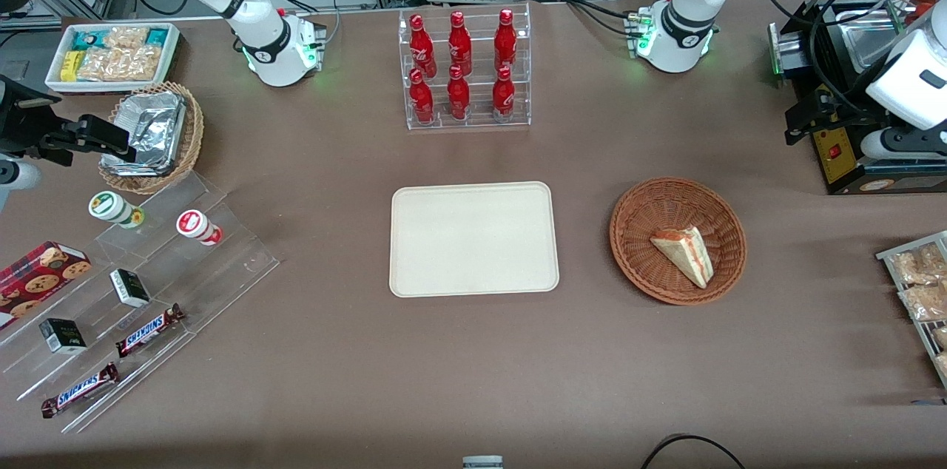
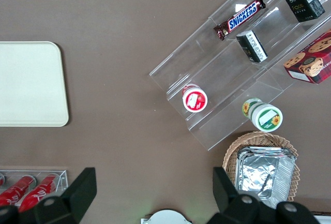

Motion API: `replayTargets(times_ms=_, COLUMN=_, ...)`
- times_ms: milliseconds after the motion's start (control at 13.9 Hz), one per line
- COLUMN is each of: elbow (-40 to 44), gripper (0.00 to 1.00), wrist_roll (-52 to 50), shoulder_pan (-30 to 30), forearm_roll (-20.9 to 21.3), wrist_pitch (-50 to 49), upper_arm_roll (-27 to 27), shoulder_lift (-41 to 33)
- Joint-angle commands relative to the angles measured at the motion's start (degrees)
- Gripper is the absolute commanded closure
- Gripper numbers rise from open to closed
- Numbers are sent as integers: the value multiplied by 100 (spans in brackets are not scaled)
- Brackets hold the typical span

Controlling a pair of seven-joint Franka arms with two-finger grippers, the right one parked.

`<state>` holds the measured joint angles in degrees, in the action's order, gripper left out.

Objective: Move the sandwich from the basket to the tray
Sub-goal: 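Move the left gripper from rest toward the wicker basket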

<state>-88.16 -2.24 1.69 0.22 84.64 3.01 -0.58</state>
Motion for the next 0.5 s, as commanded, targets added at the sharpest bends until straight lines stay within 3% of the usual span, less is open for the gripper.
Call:
replayTargets(times_ms=0, elbow=53, gripper=0, wrist_roll=101, shoulder_pan=-19, forearm_roll=13, wrist_pitch=27, upper_arm_roll=33, shoulder_lift=23)
replayTargets(times_ms=432, elbow=-244, gripper=0, wrist_roll=-5, shoulder_pan=-10, forearm_roll=40, wrist_pitch=367, upper_arm_roll=69, shoulder_lift=427)
